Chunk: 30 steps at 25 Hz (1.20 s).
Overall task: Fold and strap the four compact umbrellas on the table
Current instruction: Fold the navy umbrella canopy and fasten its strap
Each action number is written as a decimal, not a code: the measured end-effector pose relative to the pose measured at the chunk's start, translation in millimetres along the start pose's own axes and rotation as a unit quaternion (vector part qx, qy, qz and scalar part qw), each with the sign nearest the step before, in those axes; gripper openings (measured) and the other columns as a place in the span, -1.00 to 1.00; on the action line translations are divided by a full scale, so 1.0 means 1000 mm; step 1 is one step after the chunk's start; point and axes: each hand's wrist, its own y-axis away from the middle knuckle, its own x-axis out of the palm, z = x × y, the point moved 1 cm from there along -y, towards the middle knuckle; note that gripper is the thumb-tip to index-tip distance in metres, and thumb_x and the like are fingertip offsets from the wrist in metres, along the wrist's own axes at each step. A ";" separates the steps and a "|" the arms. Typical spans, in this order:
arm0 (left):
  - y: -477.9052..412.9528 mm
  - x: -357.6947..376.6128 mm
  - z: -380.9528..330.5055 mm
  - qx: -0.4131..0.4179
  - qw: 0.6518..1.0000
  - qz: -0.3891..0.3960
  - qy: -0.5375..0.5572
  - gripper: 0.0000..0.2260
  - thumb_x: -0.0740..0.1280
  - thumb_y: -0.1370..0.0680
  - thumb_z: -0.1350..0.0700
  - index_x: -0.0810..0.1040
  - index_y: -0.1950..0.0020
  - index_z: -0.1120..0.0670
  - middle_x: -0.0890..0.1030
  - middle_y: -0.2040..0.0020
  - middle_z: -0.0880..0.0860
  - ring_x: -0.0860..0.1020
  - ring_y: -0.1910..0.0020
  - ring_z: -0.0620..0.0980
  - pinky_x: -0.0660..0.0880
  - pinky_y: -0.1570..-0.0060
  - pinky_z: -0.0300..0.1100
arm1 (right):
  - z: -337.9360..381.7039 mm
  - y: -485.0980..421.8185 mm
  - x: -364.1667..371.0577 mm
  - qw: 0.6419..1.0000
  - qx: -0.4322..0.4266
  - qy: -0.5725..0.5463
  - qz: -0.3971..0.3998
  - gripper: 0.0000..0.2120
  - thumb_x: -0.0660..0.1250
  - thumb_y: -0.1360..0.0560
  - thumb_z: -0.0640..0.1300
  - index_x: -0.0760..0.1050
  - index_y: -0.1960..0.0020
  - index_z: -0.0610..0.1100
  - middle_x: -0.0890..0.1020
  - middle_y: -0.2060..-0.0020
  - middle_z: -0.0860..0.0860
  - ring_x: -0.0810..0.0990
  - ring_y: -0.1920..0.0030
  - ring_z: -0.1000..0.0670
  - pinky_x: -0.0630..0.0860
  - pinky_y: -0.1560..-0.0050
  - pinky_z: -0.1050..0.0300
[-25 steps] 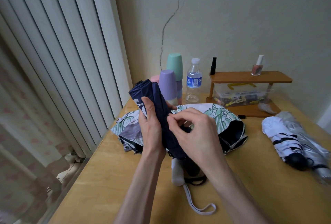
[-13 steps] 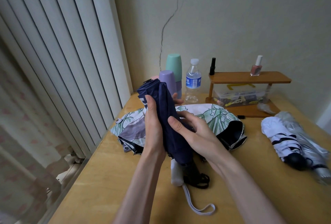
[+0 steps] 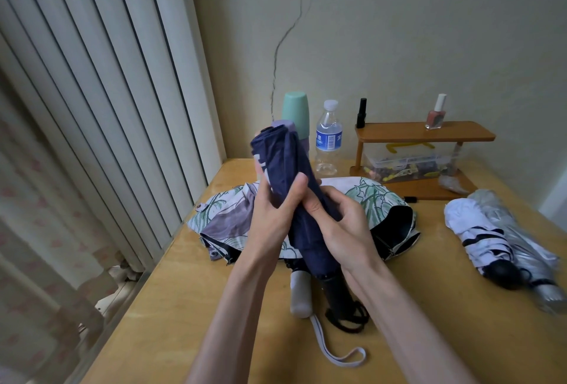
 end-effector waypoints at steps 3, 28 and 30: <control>-0.002 -0.006 0.000 0.011 0.997 0.068 -0.024 -0.58 0.48 -0.61 0.05 0.54 -0.45 0.07 0.69 -0.29 0.07 0.65 -0.32 0.05 0.61 -0.28 -0.02 | -0.003 -0.005 -0.003 0.999 0.000 -0.026 -0.035 -0.65 0.42 -0.58 0.05 0.61 -0.23 -0.17 0.76 -0.11 -0.10 0.73 -0.19 -0.11 0.60 -0.31 -0.23; 0.001 0.003 0.011 -0.082 0.994 0.016 0.077 -0.65 0.48 -0.52 0.09 0.67 -0.28 0.15 0.75 -0.17 0.10 0.71 -0.18 0.07 0.64 0.00 -0.19 | 0.002 -0.017 -0.034 0.996 -0.004 0.081 0.030 -0.74 0.36 -0.66 -0.06 0.67 -0.32 -0.02 0.69 -0.26 -0.02 0.67 -0.27 0.01 0.59 -0.35 -0.13; 0.001 0.005 0.014 -0.086 0.994 -0.002 0.072 -0.64 0.51 -0.49 0.09 0.68 -0.27 0.16 0.76 -0.15 0.11 0.72 -0.15 0.08 0.63 0.04 -0.22 | -0.001 -0.018 -0.034 0.989 -0.034 0.144 0.021 -0.73 0.37 -0.67 -0.01 0.65 -0.34 0.01 0.66 -0.25 0.04 0.65 -0.27 0.08 0.60 -0.34 -0.07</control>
